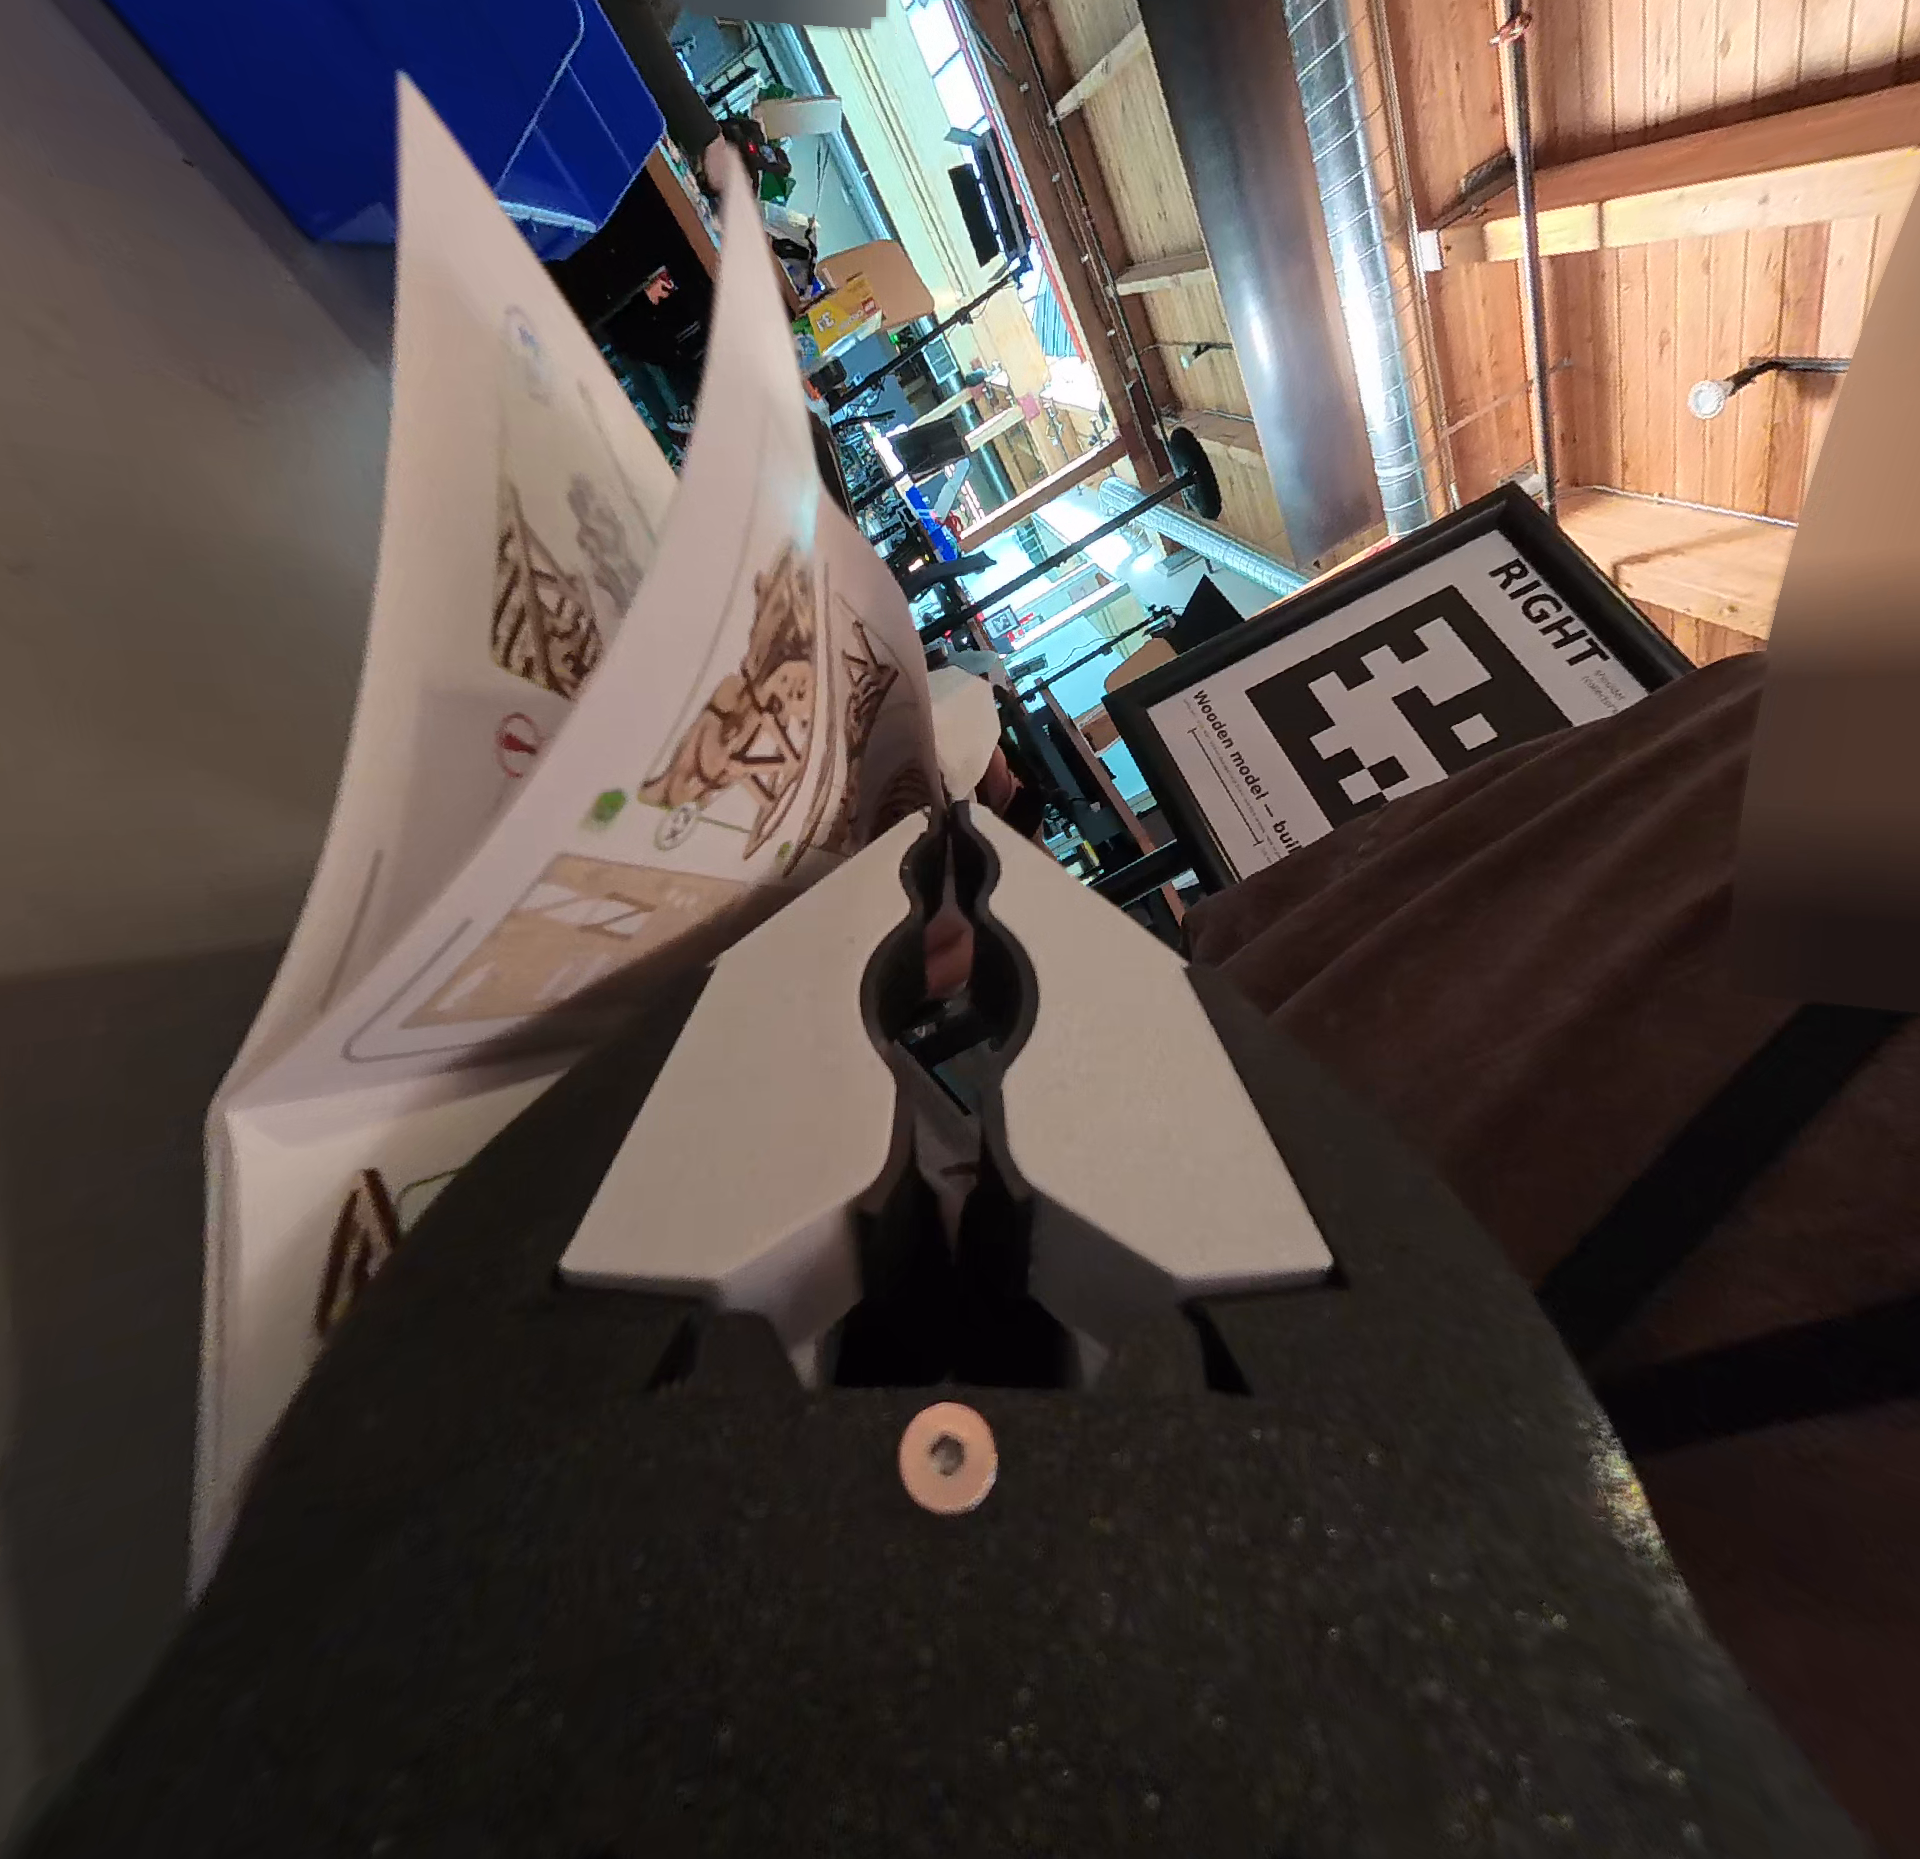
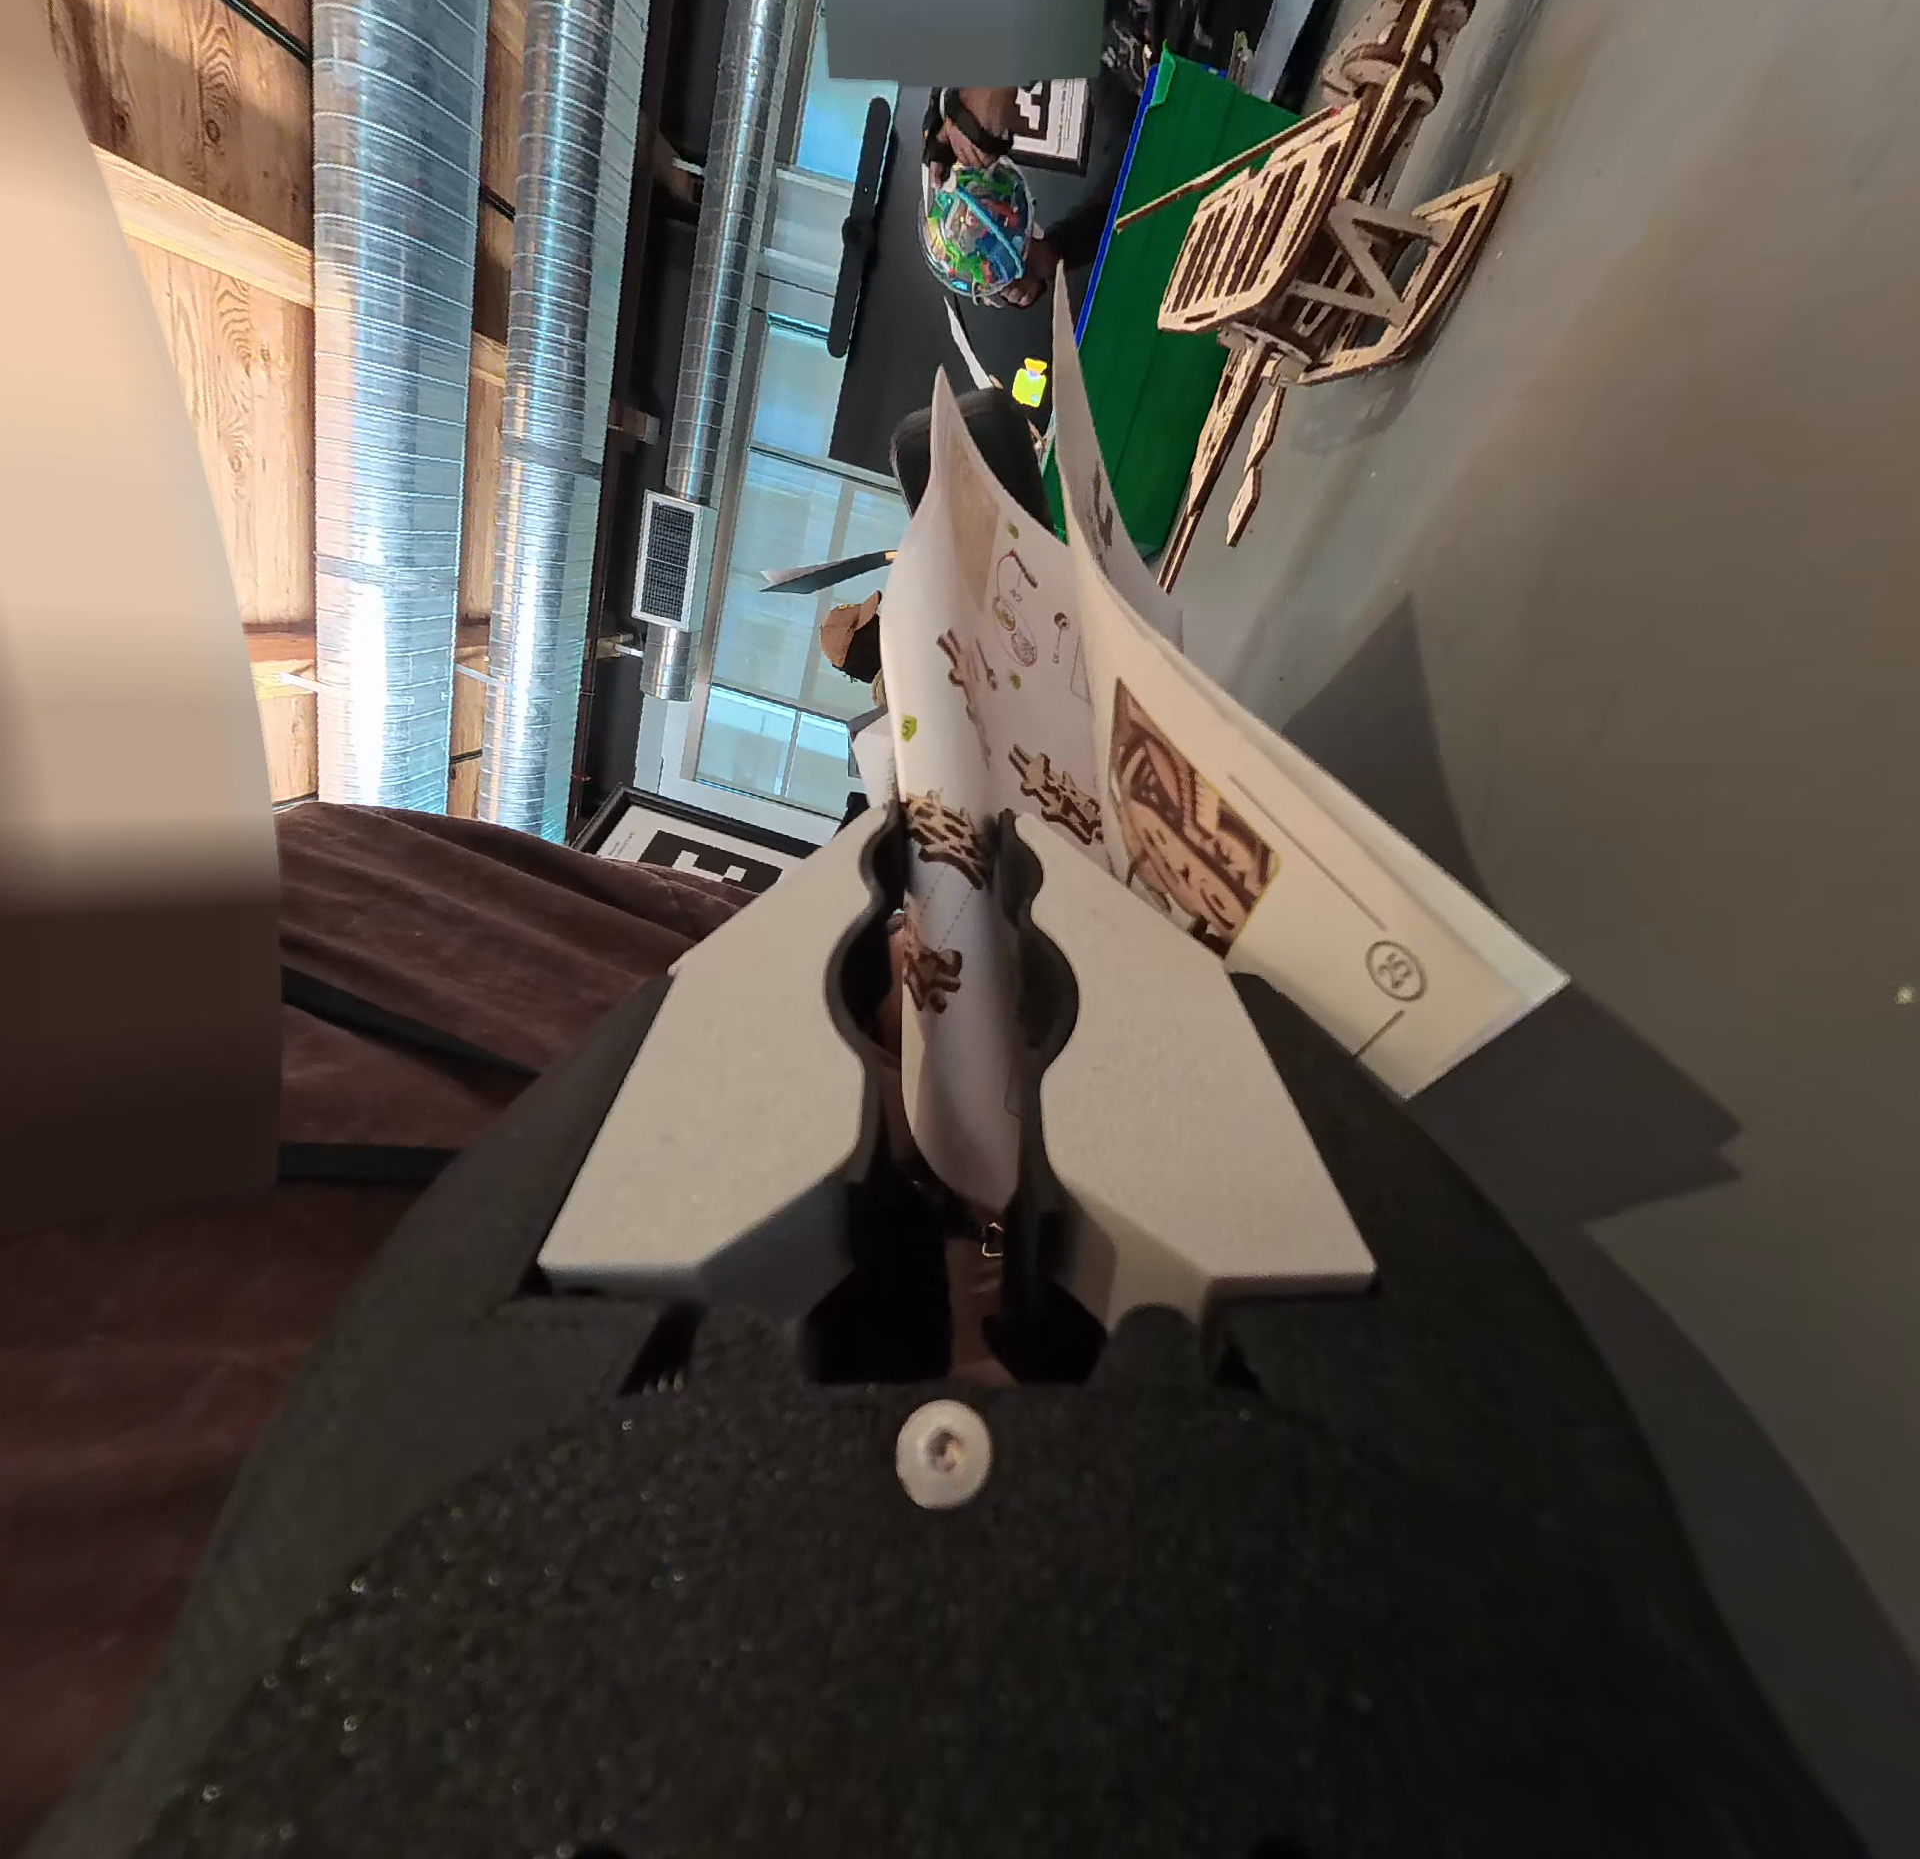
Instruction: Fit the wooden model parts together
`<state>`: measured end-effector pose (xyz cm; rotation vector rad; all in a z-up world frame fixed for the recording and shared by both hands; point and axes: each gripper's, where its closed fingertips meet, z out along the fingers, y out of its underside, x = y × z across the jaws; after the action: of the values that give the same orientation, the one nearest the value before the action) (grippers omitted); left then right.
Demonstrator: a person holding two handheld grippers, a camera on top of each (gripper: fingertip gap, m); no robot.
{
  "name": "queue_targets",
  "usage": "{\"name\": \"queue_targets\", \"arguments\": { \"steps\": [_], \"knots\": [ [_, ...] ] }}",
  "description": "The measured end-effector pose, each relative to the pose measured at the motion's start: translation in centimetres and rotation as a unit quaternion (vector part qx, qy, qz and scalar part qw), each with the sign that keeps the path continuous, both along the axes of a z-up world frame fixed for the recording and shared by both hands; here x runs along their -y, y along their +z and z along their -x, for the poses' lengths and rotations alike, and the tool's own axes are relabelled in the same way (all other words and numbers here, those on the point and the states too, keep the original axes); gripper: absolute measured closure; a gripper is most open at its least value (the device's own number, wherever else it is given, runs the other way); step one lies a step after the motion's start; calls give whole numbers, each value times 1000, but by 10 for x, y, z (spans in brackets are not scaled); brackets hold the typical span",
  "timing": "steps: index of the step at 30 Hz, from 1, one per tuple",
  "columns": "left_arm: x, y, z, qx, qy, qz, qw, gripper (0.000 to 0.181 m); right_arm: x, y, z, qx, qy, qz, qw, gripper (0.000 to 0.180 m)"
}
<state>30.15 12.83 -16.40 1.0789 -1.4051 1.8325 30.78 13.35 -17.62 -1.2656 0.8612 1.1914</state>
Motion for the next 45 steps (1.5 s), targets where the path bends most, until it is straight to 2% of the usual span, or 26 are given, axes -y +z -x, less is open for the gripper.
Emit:
{"name": "queue_targets", "arguments": {
  "steps": [27, 33, 36, 45],
  "knots": [
    [2, -6, 0, -18, -6, -12, 1000, 181, 0, -4, -2, -3, -5, 9, 1000, 165],
    [5, -12, 2, -2, -10, -52, 999, 169, 2, -4, -2, 0, -7, 13, 1000, 165],
    [9, -15, 3, 7, -10, -71, 997, 181, 2, -7, -2, 3, -9, 19, 1000, 166],
    [6, -14, 3, 12, -7, -69, 998, 181, 7, -10, -7, 0, -18, 27, 999, 166]
  ]
}}
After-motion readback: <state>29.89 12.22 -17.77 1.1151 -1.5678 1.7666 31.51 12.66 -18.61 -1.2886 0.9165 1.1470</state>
